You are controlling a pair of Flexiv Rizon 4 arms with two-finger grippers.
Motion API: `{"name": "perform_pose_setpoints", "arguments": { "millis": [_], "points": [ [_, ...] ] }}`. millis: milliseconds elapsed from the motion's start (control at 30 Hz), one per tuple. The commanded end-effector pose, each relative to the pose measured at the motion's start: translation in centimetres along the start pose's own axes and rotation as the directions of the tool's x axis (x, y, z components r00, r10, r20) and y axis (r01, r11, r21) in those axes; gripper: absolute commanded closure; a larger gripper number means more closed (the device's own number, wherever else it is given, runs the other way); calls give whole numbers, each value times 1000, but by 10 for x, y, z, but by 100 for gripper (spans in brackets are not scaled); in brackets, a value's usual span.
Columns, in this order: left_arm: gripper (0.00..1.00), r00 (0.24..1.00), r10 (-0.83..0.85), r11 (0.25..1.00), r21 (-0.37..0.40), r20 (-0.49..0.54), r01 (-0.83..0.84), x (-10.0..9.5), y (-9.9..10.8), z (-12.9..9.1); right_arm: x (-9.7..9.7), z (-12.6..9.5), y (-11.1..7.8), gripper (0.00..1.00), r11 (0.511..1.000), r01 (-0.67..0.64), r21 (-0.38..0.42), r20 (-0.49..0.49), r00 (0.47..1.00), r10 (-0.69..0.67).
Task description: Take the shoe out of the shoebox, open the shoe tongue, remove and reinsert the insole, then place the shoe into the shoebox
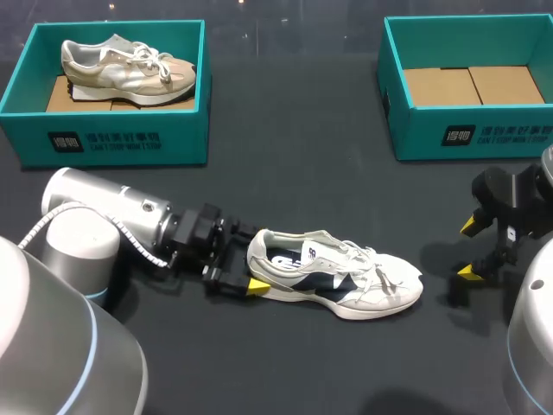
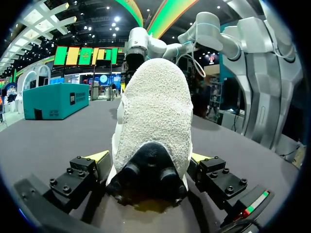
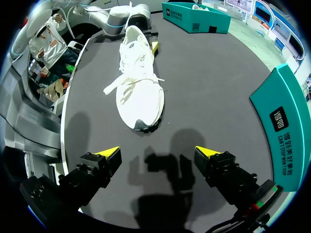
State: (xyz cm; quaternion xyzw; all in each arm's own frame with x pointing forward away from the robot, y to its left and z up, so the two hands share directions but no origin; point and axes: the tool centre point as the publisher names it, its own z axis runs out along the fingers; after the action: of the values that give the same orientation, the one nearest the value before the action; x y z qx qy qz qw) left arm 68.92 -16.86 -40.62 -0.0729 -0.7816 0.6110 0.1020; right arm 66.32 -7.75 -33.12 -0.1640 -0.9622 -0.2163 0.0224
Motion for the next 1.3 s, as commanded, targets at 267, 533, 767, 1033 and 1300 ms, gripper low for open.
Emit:
{"name": "perform_pose_setpoints", "arguments": {
  "millis": [267,533,767,1033,1300],
  "points": [
    [0,1000,-12,1000,7,-10,13,-2,1,17,1,1,0,0,1000,-1,2,3,1000,1],
    [0,1000,-15,1000,10,-15,15,0,0,23,1,1,0,0,1000,-1,2,3,1000,1],
    [100,1000,-12,1000,7,-16,12,4,0,27,1,1,0,0,1000,-1,2,3,1000,1],
    [100,998,-31,999,36,54,29,11,0,26,1,1,0,0,1000,-1,2,3,1000,1],
    [100,990,-71,997,47,121,66,9,0,26,1,1,0,0,1000,-1,2,3,1000,1]
  ]
}}
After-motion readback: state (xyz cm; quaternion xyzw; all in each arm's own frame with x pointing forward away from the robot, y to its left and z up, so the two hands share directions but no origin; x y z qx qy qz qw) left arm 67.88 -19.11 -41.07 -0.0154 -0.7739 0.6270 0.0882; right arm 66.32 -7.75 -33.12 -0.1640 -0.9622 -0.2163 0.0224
